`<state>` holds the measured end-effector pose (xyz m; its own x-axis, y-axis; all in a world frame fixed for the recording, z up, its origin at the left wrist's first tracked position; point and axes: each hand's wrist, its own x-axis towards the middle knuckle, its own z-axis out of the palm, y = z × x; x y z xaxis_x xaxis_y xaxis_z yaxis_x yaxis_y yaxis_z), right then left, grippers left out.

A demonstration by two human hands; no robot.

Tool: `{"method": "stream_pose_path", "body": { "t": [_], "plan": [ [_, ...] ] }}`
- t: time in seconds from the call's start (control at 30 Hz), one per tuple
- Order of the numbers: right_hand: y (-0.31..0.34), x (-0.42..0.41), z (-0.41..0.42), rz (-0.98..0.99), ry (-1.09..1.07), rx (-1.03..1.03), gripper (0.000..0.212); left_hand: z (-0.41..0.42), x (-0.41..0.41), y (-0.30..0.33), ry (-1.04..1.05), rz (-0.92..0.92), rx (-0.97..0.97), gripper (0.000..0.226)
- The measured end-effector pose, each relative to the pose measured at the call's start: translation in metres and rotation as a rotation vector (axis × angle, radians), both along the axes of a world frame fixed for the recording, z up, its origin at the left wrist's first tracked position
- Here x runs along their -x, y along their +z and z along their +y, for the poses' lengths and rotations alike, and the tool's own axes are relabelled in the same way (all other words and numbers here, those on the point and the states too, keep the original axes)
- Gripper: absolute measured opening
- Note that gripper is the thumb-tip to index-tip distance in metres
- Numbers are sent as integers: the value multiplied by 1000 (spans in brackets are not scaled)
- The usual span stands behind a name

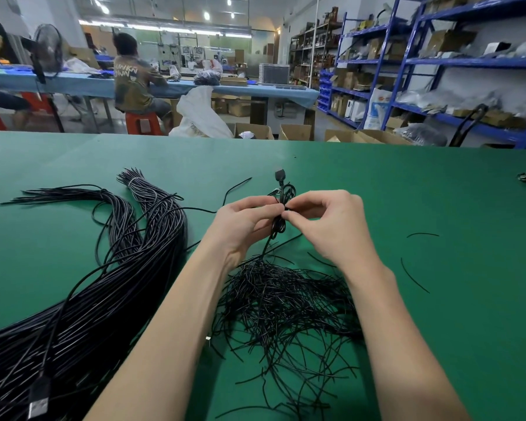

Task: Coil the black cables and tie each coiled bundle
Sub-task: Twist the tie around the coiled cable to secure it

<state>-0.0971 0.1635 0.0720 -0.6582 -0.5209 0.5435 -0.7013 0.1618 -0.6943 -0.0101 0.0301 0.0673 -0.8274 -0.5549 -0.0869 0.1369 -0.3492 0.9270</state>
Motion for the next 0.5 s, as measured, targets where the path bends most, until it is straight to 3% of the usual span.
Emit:
{"method": "stream_pose_path", "body": {
  "t": [0.5],
  "plan": [
    [1,-4,-3,126,-41,70,10,1,3,1,-4,1,-40,12]
  ]
}}
